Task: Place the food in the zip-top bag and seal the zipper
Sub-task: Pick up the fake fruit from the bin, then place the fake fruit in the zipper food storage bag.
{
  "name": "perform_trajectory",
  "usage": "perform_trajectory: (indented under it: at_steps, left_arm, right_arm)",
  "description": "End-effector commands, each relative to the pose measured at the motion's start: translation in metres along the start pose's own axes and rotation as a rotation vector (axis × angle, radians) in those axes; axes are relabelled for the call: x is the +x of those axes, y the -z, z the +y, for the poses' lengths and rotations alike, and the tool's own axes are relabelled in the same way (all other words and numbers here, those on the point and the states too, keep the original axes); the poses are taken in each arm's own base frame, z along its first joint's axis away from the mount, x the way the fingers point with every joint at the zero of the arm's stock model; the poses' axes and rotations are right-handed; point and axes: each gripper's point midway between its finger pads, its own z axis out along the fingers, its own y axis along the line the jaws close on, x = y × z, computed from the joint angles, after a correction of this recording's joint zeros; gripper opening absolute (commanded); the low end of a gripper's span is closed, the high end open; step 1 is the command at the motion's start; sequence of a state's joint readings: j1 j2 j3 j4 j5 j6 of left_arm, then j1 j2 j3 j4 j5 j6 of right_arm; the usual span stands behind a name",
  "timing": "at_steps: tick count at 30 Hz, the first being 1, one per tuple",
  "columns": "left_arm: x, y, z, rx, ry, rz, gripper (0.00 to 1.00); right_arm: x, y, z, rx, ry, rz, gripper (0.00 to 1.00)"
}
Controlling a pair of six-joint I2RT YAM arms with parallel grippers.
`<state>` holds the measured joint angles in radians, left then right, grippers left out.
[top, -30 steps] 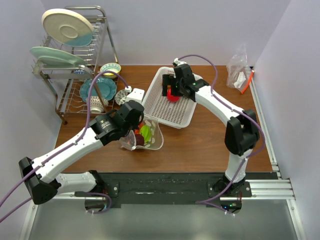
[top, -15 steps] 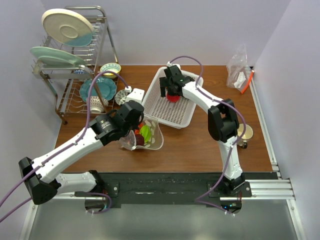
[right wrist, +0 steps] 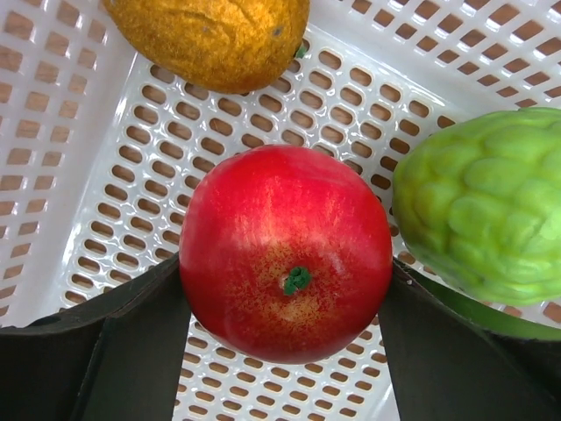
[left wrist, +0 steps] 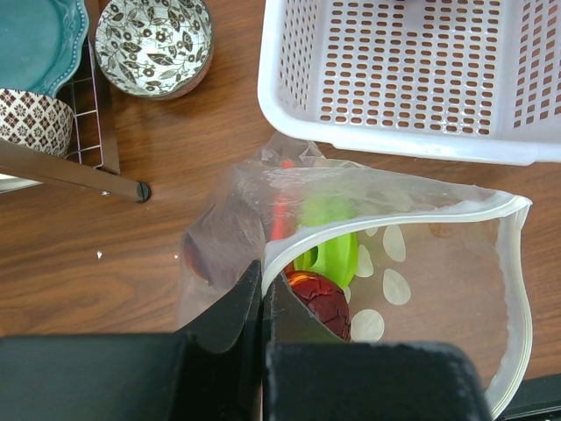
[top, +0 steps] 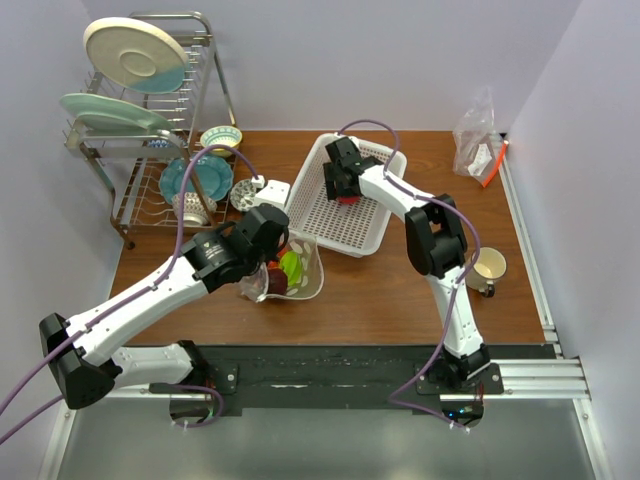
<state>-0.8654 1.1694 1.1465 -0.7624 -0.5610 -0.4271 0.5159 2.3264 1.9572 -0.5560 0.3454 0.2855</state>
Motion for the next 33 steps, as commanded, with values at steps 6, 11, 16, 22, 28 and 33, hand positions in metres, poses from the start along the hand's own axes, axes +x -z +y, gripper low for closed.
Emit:
perform_trajectory:
  at_steps: [6, 11, 16, 22, 28, 33]
  left_arm:
    - [-0.011, 0.001, -0.002, 0.006, 0.028, -0.043, 0.0]
    - [-0.01, 0.0, -0.004, 0.009, 0.028, -0.036, 0.0]
    - [-0.011, 0.0, -0.004, 0.007, 0.027, -0.035, 0.0]
    - [-0.016, -0.003, -0.009, 0.012, 0.02, -0.028, 0.0]
    - [-0.019, -0.003, -0.014, 0.033, 0.022, -0.022, 0.0]
    - [-0.025, -0.001, -0.02, 0.056, 0.035, -0.026, 0.0]
  right_arm:
    - [-0.05, 0.107, -0.001, -0.188, -0.055, -0.151, 0.67]
    - [-0.032, 0.154, 0.007, -0.348, -0.069, -0.152, 0.66]
    - [-0.018, 0.219, 0.017, -0.564, -0.075, -0.193, 0.65]
    - [0.021, 0.297, 0.03, -0.873, -0.093, -0.215, 0.64]
    - [0.064, 0.353, 0.043, -1.147, -0.144, -0.181, 0.63]
    - [0.096, 0.384, 0.057, -1.259, -0.156, -0.165, 0.63]
